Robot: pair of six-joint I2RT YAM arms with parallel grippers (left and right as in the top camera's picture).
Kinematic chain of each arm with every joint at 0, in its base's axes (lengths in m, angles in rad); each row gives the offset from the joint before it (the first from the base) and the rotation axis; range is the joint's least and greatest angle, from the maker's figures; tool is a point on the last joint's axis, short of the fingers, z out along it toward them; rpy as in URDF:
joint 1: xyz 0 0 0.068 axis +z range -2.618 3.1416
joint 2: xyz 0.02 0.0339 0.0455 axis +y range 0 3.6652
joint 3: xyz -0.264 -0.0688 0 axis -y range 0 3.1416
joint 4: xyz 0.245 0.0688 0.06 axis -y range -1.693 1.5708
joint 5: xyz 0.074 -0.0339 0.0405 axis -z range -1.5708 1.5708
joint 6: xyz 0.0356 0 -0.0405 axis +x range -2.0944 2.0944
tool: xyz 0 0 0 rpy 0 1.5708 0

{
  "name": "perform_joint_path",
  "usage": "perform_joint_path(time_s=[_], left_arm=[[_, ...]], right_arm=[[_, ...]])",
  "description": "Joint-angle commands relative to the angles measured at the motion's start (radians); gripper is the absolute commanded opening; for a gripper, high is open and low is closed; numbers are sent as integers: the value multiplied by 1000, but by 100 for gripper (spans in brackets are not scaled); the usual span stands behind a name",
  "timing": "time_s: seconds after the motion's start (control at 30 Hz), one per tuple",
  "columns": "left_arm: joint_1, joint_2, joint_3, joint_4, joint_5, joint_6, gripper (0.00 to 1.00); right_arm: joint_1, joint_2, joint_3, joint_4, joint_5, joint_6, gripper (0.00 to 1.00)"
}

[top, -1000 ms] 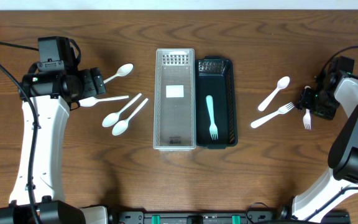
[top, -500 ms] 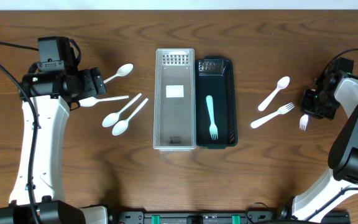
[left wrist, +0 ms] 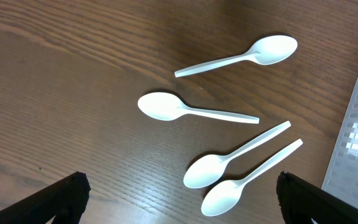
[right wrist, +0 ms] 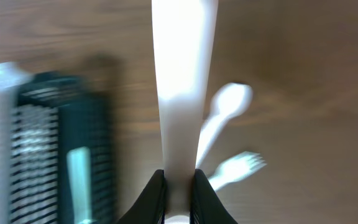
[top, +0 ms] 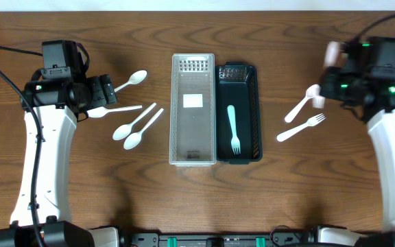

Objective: Pack container
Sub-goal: 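Carry the fork into the black basket and open the right gripper, then return the right gripper to the forks and grasp the third fork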

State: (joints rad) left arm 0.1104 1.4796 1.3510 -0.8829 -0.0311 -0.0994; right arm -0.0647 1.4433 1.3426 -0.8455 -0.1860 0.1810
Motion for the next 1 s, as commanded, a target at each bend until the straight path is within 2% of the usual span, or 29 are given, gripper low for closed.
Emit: perform_joint_path(time_s=[0.0,0.13,0.23,0.4,0.43,0.47,0.5,0.53,0.67,0.8,0.97], left_arm=[[4,10,21,-3,-11,16,98],[4,10,21,-3,-11,16,98],[4,10,21,-3,-11,16,98],[4,10,21,-3,-11,16,98],[4,10,21,-3,-11,16,98],[4,10,21,-3,-11,16,98],[4,10,21,-3,-11,16,98],[4,10,21,-3,-11,16,98],[4,10,21,-3,-11,16,98],[4,10,21,-3,-11,16,98],[4,10,21,-3,-11,16,98]], right_arm=[[152,36,-16,-11,-32,88,1],[342,105,-19,14,10,126,2],[452,184,-19,57,130,179,11],[529,331,-19,129,164,177,15],[532,356,-19,142,163,172,21],[531,370,-18,153,161,163,37],[529,372,-15,157,159,158,58],[523,368,-8,158,160,149,65],[474,290,56,141,198,105,80],[370,182,90,131,320,117,83],[161,134,89,69,346,202,76]])
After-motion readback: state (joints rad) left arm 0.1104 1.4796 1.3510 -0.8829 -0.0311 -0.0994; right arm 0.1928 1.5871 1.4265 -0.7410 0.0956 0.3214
